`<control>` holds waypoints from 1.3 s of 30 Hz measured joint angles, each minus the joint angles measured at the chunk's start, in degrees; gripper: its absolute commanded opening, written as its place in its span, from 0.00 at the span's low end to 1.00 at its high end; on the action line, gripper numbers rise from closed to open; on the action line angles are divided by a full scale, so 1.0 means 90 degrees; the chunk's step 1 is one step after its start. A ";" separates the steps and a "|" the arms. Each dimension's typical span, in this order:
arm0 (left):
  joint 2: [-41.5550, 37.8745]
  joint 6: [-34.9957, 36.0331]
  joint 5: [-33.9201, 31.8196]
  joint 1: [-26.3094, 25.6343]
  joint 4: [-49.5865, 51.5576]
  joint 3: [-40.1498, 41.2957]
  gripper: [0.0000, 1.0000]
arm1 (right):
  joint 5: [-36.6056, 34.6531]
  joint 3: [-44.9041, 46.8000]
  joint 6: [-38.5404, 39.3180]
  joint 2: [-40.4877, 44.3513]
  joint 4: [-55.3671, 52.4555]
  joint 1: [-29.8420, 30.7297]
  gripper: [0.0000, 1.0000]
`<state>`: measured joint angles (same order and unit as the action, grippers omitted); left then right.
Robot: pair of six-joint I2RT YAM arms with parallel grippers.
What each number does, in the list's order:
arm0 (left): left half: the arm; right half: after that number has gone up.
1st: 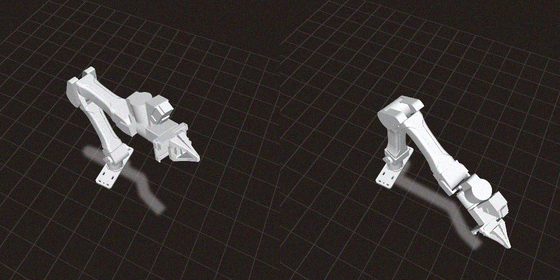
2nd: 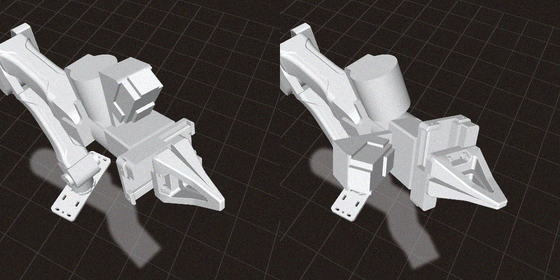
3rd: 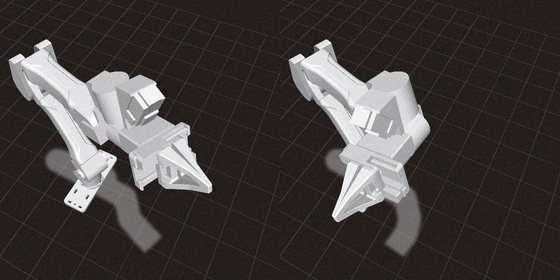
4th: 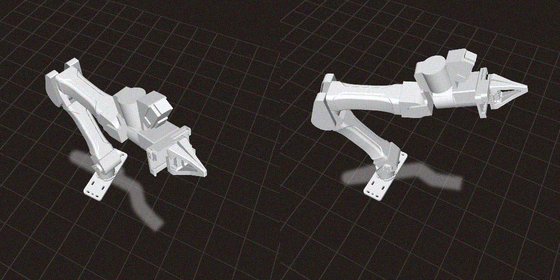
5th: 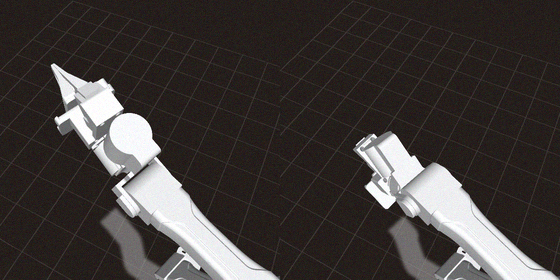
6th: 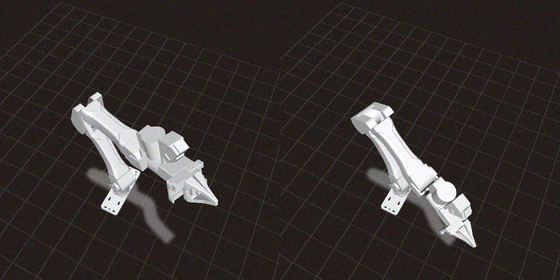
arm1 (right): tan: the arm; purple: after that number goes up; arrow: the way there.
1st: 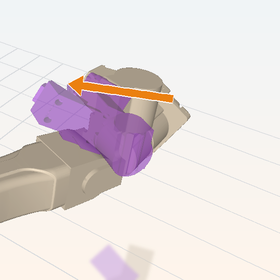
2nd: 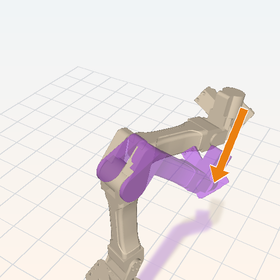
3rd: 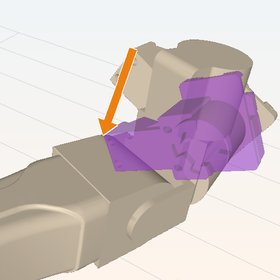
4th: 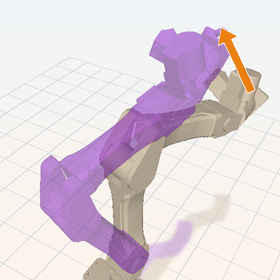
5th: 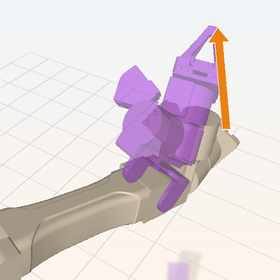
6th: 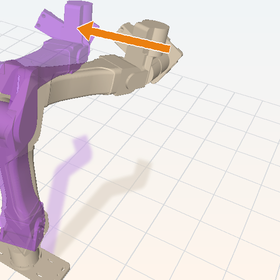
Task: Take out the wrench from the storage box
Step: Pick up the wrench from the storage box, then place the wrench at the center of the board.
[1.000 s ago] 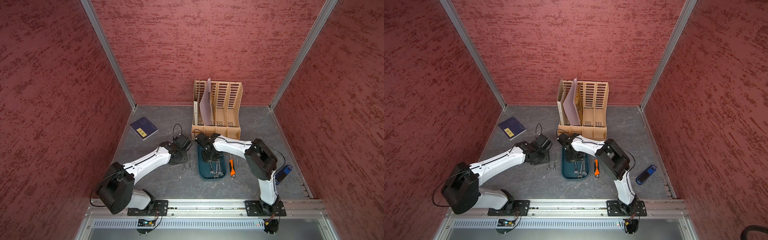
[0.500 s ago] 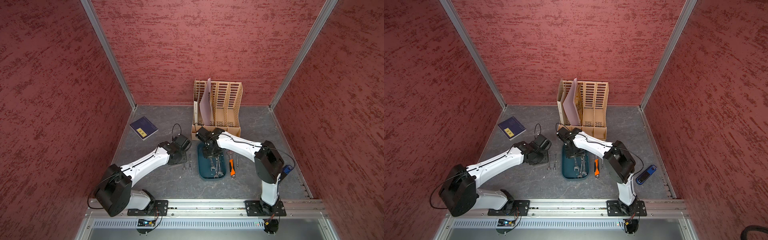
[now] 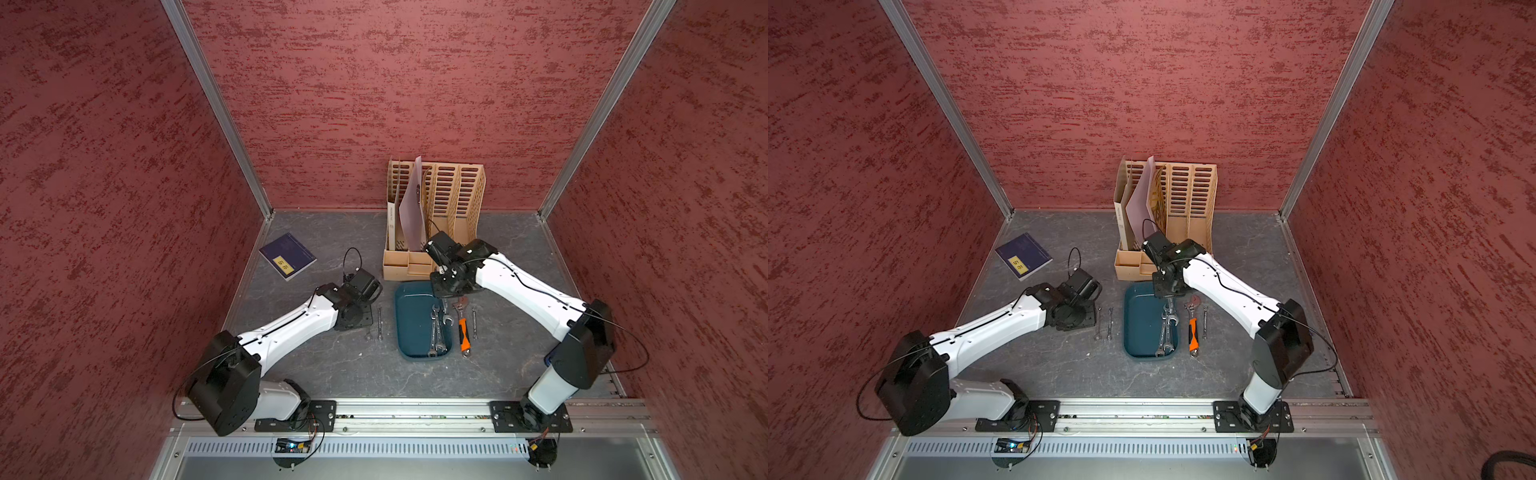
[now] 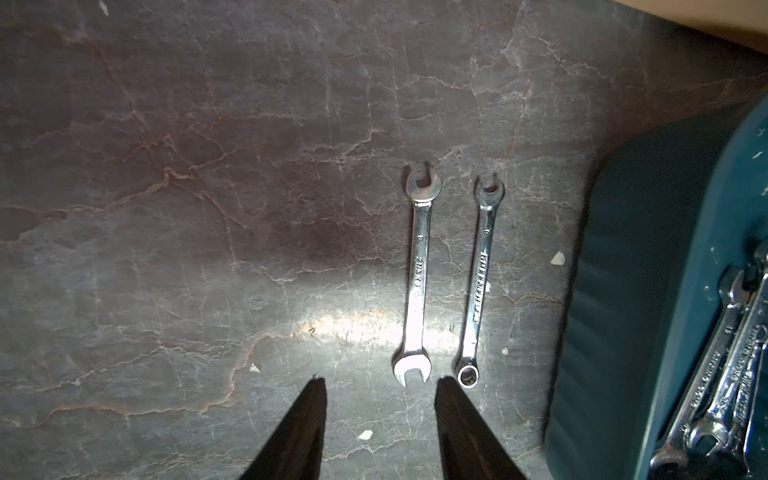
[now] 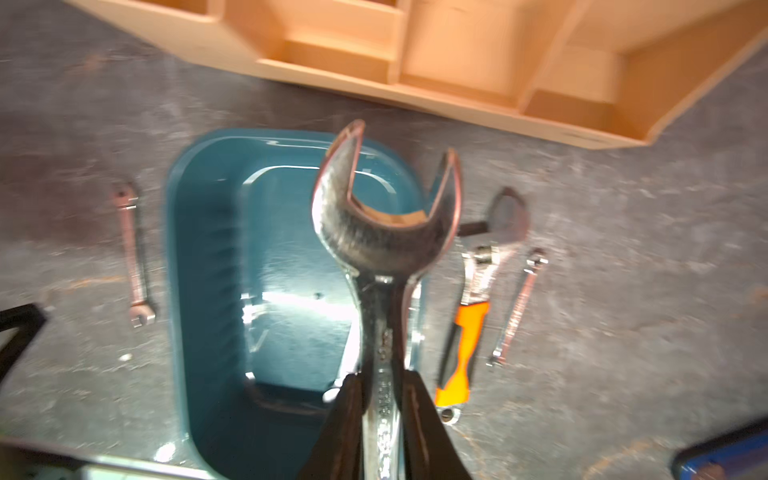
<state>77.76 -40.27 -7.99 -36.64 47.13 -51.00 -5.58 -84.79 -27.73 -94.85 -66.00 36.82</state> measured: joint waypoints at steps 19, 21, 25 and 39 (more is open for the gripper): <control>0.0165 -0.0022 0.0010 -0.0034 0.0126 -0.0284 0.46 | 0.0061 0.2385 0.0729 0.0401 0.0619 -0.1872 0.21; 0.0206 -0.0022 0.0012 -0.0056 0.0138 -0.0340 0.47 | 0.0061 0.2407 0.0738 0.0299 0.0687 -0.1919 0.21; 0.0231 -0.0022 0.0017 -0.0075 0.0168 -0.0440 0.46 | 0.0056 0.2407 0.0741 0.0117 0.0763 -0.1965 0.22; 0.0702 -0.0019 0.0051 -0.0146 0.0087 -0.0517 0.46 | 0.0189 0.3480 0.0294 0.0146 0.1460 -0.2880 0.40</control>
<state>84.07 -40.45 -7.53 -37.95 47.92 -55.66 -3.88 -53.47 -25.08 -93.54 -52.86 10.90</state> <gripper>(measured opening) 0.465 0.395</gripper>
